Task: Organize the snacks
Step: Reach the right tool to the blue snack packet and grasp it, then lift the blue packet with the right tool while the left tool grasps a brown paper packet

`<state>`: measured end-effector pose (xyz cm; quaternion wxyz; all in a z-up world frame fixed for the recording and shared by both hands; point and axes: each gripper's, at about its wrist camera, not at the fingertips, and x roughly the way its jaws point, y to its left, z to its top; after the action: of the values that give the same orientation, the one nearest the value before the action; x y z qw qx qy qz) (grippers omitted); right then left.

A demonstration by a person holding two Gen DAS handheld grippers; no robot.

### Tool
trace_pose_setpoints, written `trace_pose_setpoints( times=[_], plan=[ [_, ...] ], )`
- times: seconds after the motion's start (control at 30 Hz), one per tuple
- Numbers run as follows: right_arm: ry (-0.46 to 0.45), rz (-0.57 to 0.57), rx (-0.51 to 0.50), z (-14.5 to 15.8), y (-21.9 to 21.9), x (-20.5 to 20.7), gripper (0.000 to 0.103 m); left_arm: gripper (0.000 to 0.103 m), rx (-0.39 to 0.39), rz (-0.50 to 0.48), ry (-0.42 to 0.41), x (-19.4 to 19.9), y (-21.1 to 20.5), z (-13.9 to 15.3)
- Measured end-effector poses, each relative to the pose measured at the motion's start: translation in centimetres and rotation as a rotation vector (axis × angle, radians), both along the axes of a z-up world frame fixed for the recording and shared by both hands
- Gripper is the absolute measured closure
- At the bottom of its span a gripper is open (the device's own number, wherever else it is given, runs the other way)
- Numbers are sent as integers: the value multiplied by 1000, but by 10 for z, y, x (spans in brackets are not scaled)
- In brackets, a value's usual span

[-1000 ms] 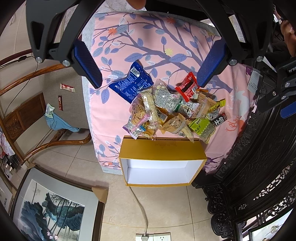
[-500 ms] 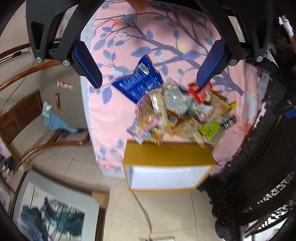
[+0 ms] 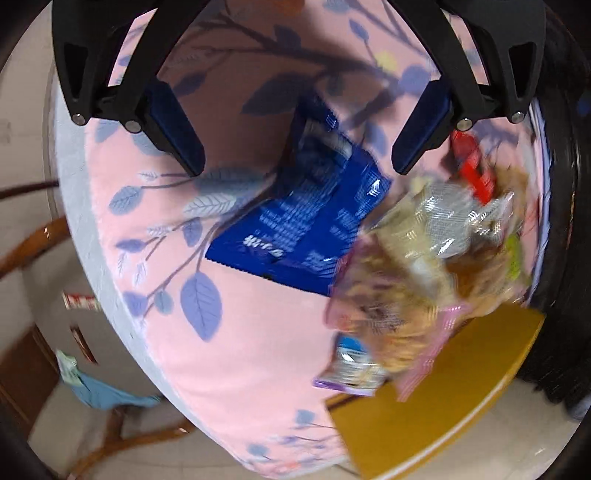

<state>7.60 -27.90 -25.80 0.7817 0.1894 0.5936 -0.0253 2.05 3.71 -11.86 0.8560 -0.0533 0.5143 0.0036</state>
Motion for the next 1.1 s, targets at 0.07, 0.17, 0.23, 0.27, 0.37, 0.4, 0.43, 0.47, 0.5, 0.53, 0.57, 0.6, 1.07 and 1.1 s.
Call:
trace_pose_setpoints(
  times=[0.07, 0.17, 0.23, 0.27, 0.37, 0.4, 0.43, 0.47, 0.5, 0.53, 0.57, 0.6, 1.07, 1.1],
  plan=[
    [2, -20, 13, -6, 2, 4, 13, 2, 2, -3, -3, 3, 1, 0],
    [-19, -37, -9, -8, 8, 8, 14, 2, 6, -9, 1, 6, 1, -2],
    [-32, -41, -26, -7, 14, 11, 20, 2, 13, -12, 6, 8, 3, -4],
    [-35, -38, -28, -6, 16, 12, 25, 2, 20, -11, 8, 8, 2, -5],
    [-57, -17, -71, -3, 21, 11, 45, 2, 26, -19, 22, 8, 3, -12],
    [-65, -17, -65, -1, 20, 9, 52, 2, 25, -22, 25, 8, 4, -14],
    [-71, -15, -64, 1, 19, 7, 55, 2, 27, -28, 29, 9, 3, -17],
    [-79, -14, -63, 4, 18, 3, 62, 2, 30, -36, 35, 10, 2, -19],
    [-81, -13, -70, 8, 16, -2, 64, 2, 33, -42, 39, 11, 1, -21],
    [-83, -12, -73, 12, 14, -6, 64, 2, 35, -52, 42, 13, 0, -22],
    [-87, -15, -70, 16, 12, -11, 64, 2, 34, -61, 37, 15, -1, -23],
    [-89, -19, -67, 20, 12, -18, 64, 2, 37, -68, 28, 17, -2, -26],
    [-134, -111, 79, 68, -3, -73, 64, 10, -7, -118, 77, 94, -18, -105],
    [-135, -111, 82, 69, -4, -72, 64, 18, -13, -122, 85, 96, -20, -109]
  ],
)
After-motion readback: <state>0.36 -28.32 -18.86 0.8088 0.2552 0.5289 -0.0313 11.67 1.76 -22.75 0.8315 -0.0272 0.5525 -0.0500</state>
